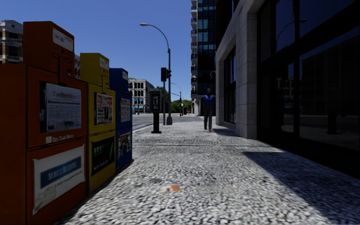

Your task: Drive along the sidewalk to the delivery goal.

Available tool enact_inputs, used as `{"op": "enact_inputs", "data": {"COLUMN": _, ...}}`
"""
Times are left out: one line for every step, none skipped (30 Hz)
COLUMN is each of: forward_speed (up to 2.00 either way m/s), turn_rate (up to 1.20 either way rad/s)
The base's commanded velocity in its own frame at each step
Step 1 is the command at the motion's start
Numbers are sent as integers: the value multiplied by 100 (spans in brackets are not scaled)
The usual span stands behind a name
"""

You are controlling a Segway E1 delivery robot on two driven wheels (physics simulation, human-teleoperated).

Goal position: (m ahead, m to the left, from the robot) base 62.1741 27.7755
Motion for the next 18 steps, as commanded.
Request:
{"op": "enact_inputs", "data": {"forward_speed": 200, "turn_rate": 0}}
{"op": "enact_inputs", "data": {"forward_speed": 200, "turn_rate": 0}}
{"op": "enact_inputs", "data": {"forward_speed": 200, "turn_rate": 0}}
{"op": "enact_inputs", "data": {"forward_speed": 200, "turn_rate": 0}}
{"op": "enact_inputs", "data": {"forward_speed": 200, "turn_rate": 0}}
{"op": "enact_inputs", "data": {"forward_speed": 200, "turn_rate": 0}}
{"op": "enact_inputs", "data": {"forward_speed": 200, "turn_rate": 0}}
{"op": "enact_inputs", "data": {"forward_speed": 200, "turn_rate": 0}}
{"op": "enact_inputs", "data": {"forward_speed": 200, "turn_rate": 0}}
{"op": "enact_inputs", "data": {"forward_speed": 200, "turn_rate": 0}}
{"op": "enact_inputs", "data": {"forward_speed": 200, "turn_rate": 0}}
{"op": "enact_inputs", "data": {"forward_speed": 200, "turn_rate": 0}}
{"op": "enact_inputs", "data": {"forward_speed": 200, "turn_rate": 0}}
{"op": "enact_inputs", "data": {"forward_speed": 200, "turn_rate": 0}}
{"op": "enact_inputs", "data": {"forward_speed": 200, "turn_rate": 0}}
{"op": "enact_inputs", "data": {"forward_speed": 200, "turn_rate": 0}}
{"op": "enact_inputs", "data": {"forward_speed": 200, "turn_rate": 0}}
{"op": "enact_inputs", "data": {"forward_speed": 200, "turn_rate": 0}}
